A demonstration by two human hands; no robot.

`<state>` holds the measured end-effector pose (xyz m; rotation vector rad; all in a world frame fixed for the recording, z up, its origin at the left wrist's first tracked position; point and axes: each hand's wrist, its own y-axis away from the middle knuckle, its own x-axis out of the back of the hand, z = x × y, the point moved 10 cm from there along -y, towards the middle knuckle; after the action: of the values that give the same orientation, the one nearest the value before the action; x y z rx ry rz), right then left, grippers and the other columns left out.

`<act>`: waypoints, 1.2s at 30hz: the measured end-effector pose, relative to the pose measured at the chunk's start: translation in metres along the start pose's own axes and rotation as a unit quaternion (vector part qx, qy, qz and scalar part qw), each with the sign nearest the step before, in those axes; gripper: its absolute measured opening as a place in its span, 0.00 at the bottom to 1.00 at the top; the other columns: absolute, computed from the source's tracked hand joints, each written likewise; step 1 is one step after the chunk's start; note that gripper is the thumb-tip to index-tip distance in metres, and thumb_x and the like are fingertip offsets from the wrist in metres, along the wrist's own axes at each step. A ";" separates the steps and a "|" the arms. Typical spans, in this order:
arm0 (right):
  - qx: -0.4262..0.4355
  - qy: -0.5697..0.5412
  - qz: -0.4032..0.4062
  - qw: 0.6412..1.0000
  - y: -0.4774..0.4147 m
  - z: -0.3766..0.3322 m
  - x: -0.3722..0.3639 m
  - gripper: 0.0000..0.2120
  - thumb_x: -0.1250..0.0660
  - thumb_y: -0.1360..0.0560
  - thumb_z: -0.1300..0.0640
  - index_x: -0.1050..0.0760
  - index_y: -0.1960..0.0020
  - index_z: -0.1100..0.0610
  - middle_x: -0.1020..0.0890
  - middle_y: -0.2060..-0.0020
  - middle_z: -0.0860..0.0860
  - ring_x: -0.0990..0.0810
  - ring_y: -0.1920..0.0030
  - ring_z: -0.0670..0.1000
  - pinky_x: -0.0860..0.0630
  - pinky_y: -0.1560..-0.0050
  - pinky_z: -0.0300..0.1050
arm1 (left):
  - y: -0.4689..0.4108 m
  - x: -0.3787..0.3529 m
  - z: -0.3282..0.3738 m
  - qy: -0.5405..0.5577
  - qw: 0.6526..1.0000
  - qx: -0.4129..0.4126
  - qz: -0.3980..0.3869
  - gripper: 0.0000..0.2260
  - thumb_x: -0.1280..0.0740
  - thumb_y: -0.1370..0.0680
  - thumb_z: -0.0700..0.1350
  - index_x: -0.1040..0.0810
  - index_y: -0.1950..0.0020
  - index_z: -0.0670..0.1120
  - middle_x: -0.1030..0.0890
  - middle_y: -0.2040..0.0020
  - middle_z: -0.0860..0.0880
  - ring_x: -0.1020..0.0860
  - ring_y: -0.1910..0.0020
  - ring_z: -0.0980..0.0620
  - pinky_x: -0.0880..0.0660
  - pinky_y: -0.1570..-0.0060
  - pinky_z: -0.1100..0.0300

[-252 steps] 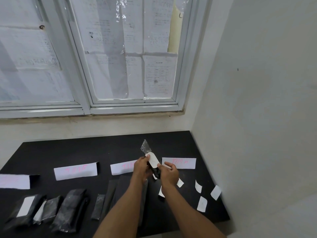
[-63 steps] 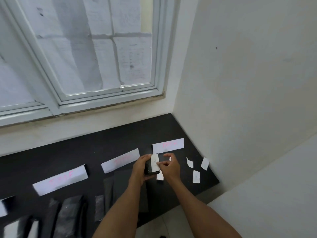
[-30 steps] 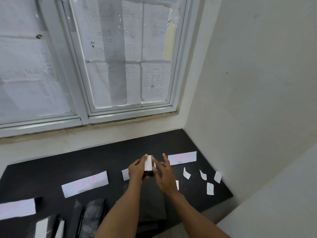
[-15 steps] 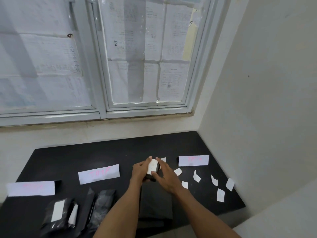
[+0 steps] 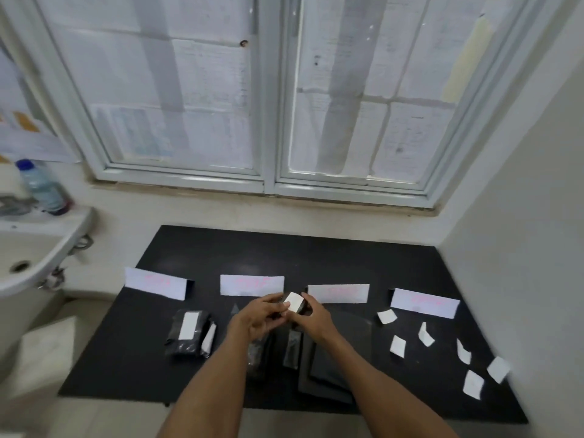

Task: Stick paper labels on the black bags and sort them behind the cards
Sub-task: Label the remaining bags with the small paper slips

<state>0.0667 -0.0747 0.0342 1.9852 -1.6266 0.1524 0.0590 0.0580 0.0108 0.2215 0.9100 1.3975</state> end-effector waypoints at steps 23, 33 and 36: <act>0.007 -0.046 -0.128 0.991 -0.037 -0.056 -0.266 0.30 0.25 0.32 0.64 0.29 0.33 0.57 0.20 0.41 0.52 0.20 0.45 0.50 0.25 0.50 0.31 | 0.039 0.270 0.014 -0.181 0.914 -0.107 0.347 0.22 0.36 0.25 0.34 0.28 0.30 0.43 0.21 0.37 0.43 0.22 0.41 0.43 0.23 0.41 0.45; -0.010 -0.067 -0.122 0.990 -0.046 -0.042 -0.276 0.31 0.28 0.32 0.70 0.31 0.32 0.56 0.21 0.39 0.54 0.20 0.44 0.51 0.23 0.54 0.29 | 0.032 0.280 0.016 -0.166 0.904 -0.077 0.387 0.20 0.41 0.27 0.34 0.22 0.37 0.43 0.19 0.44 0.41 0.21 0.48 0.43 0.23 0.45 0.50; -0.017 -0.082 -0.121 0.989 -0.047 -0.041 -0.273 0.29 0.29 0.32 0.70 0.31 0.33 0.57 0.21 0.42 0.54 0.20 0.46 0.51 0.22 0.53 0.32 | 0.034 0.273 0.020 -0.177 0.895 -0.074 0.403 0.18 0.41 0.26 0.35 0.22 0.38 0.41 0.19 0.43 0.40 0.22 0.48 0.42 0.26 0.51 0.55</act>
<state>0.0513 0.1875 -0.0641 2.1973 -1.4575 -0.1324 0.0217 0.3202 -0.0680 0.7767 0.3936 2.0875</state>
